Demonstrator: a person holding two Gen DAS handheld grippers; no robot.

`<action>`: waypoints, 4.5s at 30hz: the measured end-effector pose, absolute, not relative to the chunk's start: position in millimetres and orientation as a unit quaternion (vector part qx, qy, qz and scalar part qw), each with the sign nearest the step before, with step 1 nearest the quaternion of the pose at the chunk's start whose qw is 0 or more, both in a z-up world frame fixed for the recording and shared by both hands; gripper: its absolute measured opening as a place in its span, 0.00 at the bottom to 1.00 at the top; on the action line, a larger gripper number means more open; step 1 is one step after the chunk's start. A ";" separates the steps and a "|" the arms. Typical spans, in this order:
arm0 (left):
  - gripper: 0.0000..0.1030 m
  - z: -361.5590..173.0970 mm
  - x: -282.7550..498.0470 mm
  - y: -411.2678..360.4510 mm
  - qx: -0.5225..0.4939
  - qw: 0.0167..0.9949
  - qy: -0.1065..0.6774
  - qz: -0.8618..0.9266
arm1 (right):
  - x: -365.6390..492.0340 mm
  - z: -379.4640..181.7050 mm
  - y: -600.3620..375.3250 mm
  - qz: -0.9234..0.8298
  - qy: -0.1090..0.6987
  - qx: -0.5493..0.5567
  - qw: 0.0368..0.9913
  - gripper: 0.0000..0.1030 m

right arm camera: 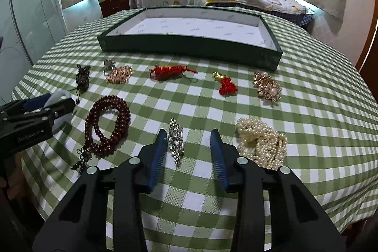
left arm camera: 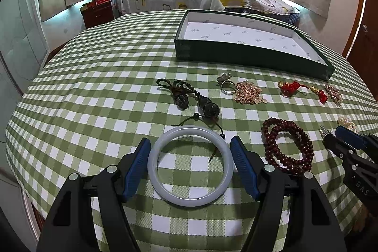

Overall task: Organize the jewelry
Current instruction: 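Carry the bangle into the tray with the left tool while the right tool carries the hairpin there, then open both tools in the tray and move them back over the jewelry, then grasp the pearl strands with the right tool while the left tool grasps the red bead mala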

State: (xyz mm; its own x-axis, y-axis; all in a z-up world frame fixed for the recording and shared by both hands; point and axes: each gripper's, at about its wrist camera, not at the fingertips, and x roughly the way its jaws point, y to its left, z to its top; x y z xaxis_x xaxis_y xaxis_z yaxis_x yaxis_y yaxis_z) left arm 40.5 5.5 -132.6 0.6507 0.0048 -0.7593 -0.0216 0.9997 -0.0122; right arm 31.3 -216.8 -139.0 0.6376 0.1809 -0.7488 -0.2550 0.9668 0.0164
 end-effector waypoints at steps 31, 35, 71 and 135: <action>0.66 -47.1 127.7 -35.4 0.002 0.949 0.314 -0.029 | 126.5 -57.3 -272.3 0.083 0.318 0.024 0.944 0.11; 0.66 -55.5 168.9 -45.7 -0.004 0.945 0.326 -0.030 | 163.5 -64.8 -272.5 0.084 0.325 0.016 0.942 0.11; 0.77 -95.2 215.4 -84.7 0.003 0.914 0.400 -0.069 | 184.0 -93.4 -278.2 0.065 0.371 0.022 0.926 0.50; 0.77 -139.9 46.4 -74.8 0.005 0.909 0.410 -0.069 | 38.8 -145.7 -282.6 0.059 0.365 -0.016 0.929 0.20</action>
